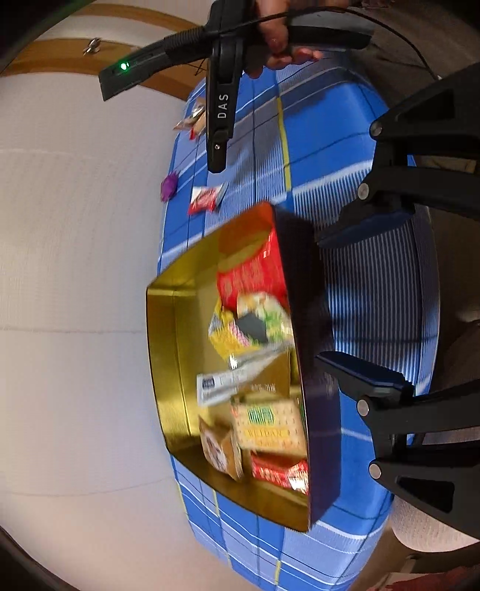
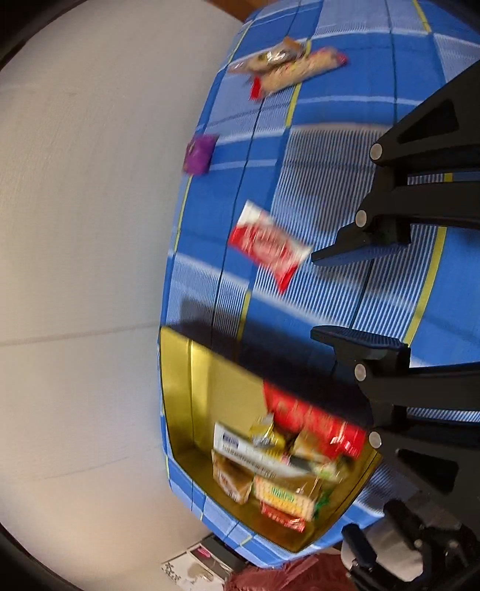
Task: Organize snacks
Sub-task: 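Grasp the chipmunk-printed bar with right while left grasps the red-and-white pastry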
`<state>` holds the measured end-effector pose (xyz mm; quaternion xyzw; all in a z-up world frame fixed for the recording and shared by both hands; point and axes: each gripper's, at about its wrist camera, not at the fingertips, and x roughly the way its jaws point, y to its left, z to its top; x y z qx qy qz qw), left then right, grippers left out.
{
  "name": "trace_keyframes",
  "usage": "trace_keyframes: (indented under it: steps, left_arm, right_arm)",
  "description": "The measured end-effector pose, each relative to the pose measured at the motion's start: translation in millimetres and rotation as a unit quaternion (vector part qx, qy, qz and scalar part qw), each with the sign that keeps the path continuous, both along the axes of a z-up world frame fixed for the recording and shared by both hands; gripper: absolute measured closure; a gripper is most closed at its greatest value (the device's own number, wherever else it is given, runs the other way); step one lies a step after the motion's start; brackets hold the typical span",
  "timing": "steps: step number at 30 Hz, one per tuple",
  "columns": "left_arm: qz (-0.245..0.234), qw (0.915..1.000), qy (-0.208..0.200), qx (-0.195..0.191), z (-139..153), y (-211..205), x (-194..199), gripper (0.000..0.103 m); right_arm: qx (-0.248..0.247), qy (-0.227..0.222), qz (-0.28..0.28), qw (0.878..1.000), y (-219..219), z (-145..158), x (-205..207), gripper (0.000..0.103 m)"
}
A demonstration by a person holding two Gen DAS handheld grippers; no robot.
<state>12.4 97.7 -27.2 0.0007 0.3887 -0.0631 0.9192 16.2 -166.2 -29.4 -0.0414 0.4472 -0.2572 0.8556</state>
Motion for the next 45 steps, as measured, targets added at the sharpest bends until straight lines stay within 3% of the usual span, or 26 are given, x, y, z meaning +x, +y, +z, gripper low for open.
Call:
trace_keyframes:
  steps: [5,12,24,32,37,41,43,45]
  left_arm:
    - [-0.032,0.9995,0.003,0.008,0,-28,1,0.044]
    - [-0.086,0.9962,0.012,0.014,-2,-73,4,0.044]
    - [-0.135,0.9903,0.025,0.021,-9,-112,2,0.044]
    - [-0.146,0.9885,0.028,0.029,-12,-120,1,0.044]
    - [-0.143,0.9885,0.039,0.03,-14,-121,8,0.044]
    - [-0.145,0.9881,0.038,0.037,-14,-125,11,0.044]
    - [-0.145,0.9879,0.038,0.04,-13,-128,16,0.044]
    - [-0.147,0.9876,0.039,0.04,-12,-130,22,0.044]
  right_arm:
    - [-0.009,0.004,-0.02,1.0,-28,3,-26,0.069]
    - [0.015,0.016,-0.078,0.997,-75,2,-59,0.067]
    - [0.035,-0.024,-0.147,0.988,-113,23,-106,0.06]
    - [-0.003,-0.046,-0.18,0.983,-163,65,-104,0.048]
    - [0.01,-0.043,-0.174,0.984,-195,60,-85,0.047]
    - [0.028,-0.033,-0.178,0.983,-209,47,-72,0.05]
    - [0.027,-0.031,-0.171,0.984,-207,47,-68,0.066]
    - [0.043,-0.036,-0.166,0.985,-204,46,-69,0.071]
